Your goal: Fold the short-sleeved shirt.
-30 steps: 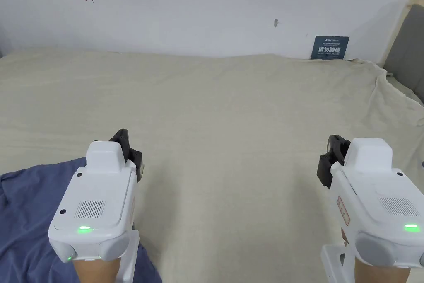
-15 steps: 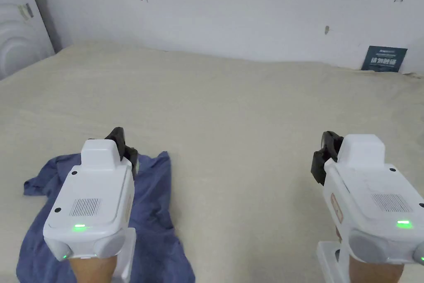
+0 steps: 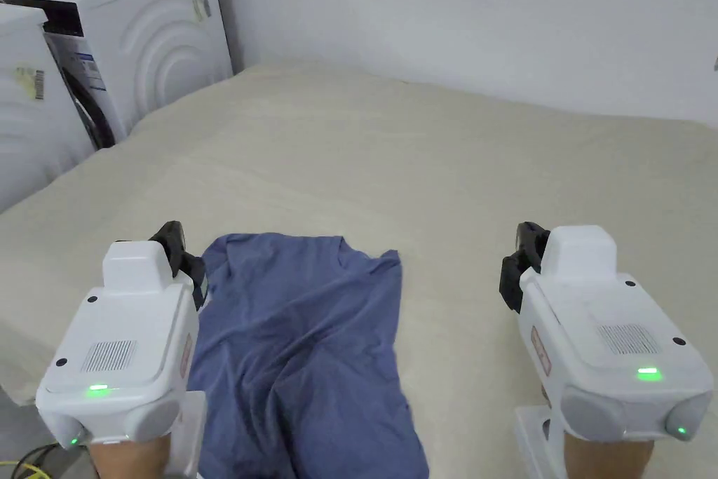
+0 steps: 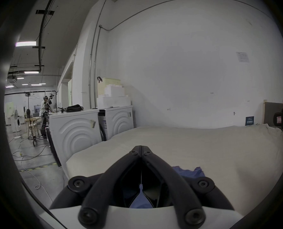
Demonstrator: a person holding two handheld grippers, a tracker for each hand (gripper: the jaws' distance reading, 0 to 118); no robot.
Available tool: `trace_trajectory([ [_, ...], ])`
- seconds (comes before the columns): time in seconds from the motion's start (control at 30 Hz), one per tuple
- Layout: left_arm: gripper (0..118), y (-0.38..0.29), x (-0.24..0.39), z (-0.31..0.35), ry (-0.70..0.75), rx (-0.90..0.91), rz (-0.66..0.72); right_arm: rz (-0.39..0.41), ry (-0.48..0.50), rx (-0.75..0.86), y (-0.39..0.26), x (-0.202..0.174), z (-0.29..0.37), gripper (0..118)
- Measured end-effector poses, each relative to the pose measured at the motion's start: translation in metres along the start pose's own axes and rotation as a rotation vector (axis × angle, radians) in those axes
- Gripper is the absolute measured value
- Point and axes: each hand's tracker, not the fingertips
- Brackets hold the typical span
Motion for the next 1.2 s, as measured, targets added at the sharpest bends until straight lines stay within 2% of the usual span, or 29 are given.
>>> trace_trajectory([
  [0.3, 0, -0.004, -0.022, 0.005, 0.04, -0.021, -0.007, 0.014, 0.056, -0.009, -0.001, -0.024, -0.005, 0],
  [0.43, 0, -0.005, -0.022, -0.003, -0.027, -0.062, 0.032, 0.016, 0.053, -0.009, -0.001, -0.021, -0.005, 0],
  [0.7, 1, -0.023, -0.004, -0.067, -0.185, -0.363, 0.159, 0.027, 0.009, -0.023, -0.004, -0.002, -0.006, 0],
  [0.87, 10, -0.055, 0.019, -0.114, -0.256, -0.586, 0.191, 0.03, -0.025, -0.046, -0.01, 0.012, -0.011, 0],
  [0.93, 32, -0.07, 0.032, -0.13, -0.256, -0.675, 0.151, 0.032, -0.036, -0.057, -0.013, 0.017, -0.014, 0],
  [0.97, 47, -0.075, 0.042, -0.133, -0.261, -0.714, 0.13, 0.034, -0.043, -0.065, -0.014, 0.02, -0.016, 0],
  [1.0, 69, -0.082, 0.048, -0.139, -0.257, -0.763, 0.112, 0.035, -0.048, -0.07, -0.016, 0.022, -0.017, 0],
  [1.1, 103, -0.109, 0.059, -0.157, -0.246, -0.874, 0.092, 0.035, -0.064, -0.088, -0.022, 0.028, -0.021, 0],
  [1.2, 105, -0.125, 0.069, -0.165, -0.239, -0.905, 0.093, 0.037, -0.077, -0.108, -0.027, 0.034, -0.025, 0],
])
